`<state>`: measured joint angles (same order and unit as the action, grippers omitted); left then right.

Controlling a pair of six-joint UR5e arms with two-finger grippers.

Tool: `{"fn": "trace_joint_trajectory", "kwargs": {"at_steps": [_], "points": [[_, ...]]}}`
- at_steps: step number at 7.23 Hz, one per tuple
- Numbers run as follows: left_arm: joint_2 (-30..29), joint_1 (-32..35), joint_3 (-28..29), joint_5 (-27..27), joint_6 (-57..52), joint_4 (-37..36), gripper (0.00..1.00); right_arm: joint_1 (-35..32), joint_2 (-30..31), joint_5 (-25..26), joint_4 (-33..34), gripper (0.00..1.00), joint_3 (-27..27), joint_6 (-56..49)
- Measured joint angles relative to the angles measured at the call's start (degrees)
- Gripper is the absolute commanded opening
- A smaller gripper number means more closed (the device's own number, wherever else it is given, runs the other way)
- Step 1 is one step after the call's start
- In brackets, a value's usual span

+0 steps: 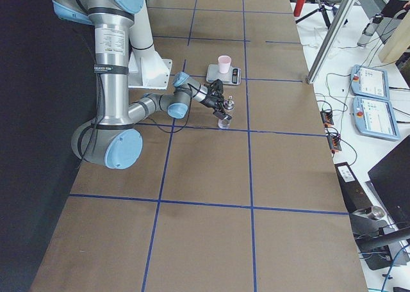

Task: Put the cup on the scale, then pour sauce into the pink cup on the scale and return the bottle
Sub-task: 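Set the bottle down, open the right gripper and withdraw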

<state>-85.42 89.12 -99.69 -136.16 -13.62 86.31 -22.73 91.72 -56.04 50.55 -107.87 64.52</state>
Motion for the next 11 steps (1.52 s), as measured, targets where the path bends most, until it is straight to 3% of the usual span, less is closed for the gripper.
{"fn": "trace_joint_trajectory", "kwargs": {"at_steps": [4,9,11], "points": [[0.0,0.0,0.25,0.02,0.0,0.0,1.0,3.97,2.12,3.29,-0.18,1.0,-1.77,2.91],[0.13,0.0,0.27,0.02,-0.09,-0.05,1.0,11.66,11.25,8.55,-1.02,1.0,-6.73,7.87],[0.36,0.0,0.0,0.02,-0.09,-0.14,1.0,12.31,19.17,8.12,-10.59,1.0,-6.32,7.5]]}}
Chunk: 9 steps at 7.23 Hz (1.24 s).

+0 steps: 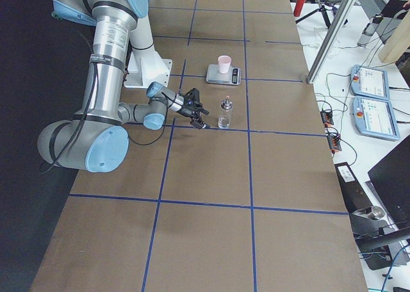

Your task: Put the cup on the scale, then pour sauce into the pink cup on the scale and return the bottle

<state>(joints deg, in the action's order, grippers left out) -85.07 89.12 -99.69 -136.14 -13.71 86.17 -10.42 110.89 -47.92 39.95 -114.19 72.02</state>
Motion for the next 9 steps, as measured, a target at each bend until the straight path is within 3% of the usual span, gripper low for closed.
{"fn": "trace_joint_trajectory", "kwargs": {"at_steps": [3,4,5,7,9], "points": [[0.1,0.0,0.06,0.0,-0.02,0.04,1.0,-2.38,3.11,-1.64,-15.86,1.0,9.15,-3.37],[0.13,0.0,0.05,0.0,-0.06,0.05,1.0,-6.87,2.98,-5.48,-19.06,1.0,11.23,-8.36],[0.15,0.0,-0.02,0.0,-0.08,0.05,1.0,-14.46,2.74,-13.69,-20.41,1.0,12.06,-13.81],[0.16,0.0,-0.18,0.0,-0.07,0.06,1.0,-34.8,1.91,-38.03,-20.15,1.0,12.7,-26.17],[0.15,0.0,-0.23,0.0,-0.01,0.07,1.0,-55.08,0.0,-61.49,-14.31,1.0,12.93,-39.02]]}}
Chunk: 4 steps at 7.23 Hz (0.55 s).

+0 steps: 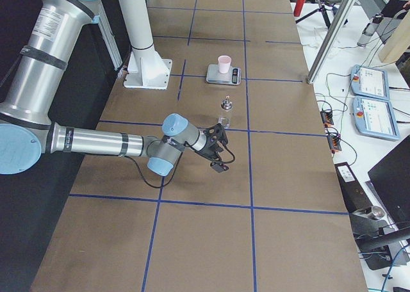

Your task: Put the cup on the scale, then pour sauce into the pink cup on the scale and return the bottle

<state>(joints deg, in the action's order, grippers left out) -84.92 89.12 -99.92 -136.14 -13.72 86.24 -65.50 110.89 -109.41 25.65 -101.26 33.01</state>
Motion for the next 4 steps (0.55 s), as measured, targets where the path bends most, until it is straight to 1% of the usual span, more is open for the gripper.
{"fn": "trace_joint_trajectory", "kwargs": {"at_steps": [1,2,3,4], "points": [[-0.04,0.0,-0.01,0.0,0.01,0.03,1.0,-8.92,-2.21,-9.71,6.5,1.0,-0.19,-6.71],[-0.06,0.0,-0.01,0.0,0.01,0.04,1.0,-15.69,-5.18,-16.9,14.65,1.0,-0.46,-13.19],[-0.05,0.0,-0.01,0.0,0.01,0.03,1.0,-20.38,-8.16,-21.32,22.96,1.0,-0.69,-19.67],[-0.02,0.0,0.0,0.0,0.01,0.05,1.0,-23.2,-10.5,-23.79,30.28,1.0,-0.97,-24.63]]}}
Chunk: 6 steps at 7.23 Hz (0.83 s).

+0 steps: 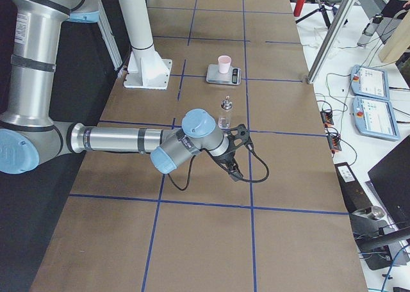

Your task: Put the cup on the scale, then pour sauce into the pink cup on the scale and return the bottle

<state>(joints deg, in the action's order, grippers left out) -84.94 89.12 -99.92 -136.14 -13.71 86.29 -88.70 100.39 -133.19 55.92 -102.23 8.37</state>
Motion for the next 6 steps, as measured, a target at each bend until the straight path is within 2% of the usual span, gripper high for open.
{"fn": "trace_joint_trajectory", "kwargs": {"at_steps": [2,3,4,6], "points": [[0.03,0.0,0.09,0.0,0.0,0.02,1.0,-2.55,-2.96,-2.49,17.63,1.0,-0.11,-3.58],[0.04,0.0,0.18,0.0,0.0,0.02,1.0,-2.94,-2.9,-2.94,22.95,1.0,0.74,-3.74],[0.04,0.0,0.27,0.0,-0.02,0.02,1.0,-3.08,-2.13,-3.26,25.34,1.0,1.76,-3.74],[0.04,0.0,0.36,0.0,-0.08,0.02,1.0,-3.13,-0.49,-3.78,26.1,1.0,2.65,-3.53]]}}
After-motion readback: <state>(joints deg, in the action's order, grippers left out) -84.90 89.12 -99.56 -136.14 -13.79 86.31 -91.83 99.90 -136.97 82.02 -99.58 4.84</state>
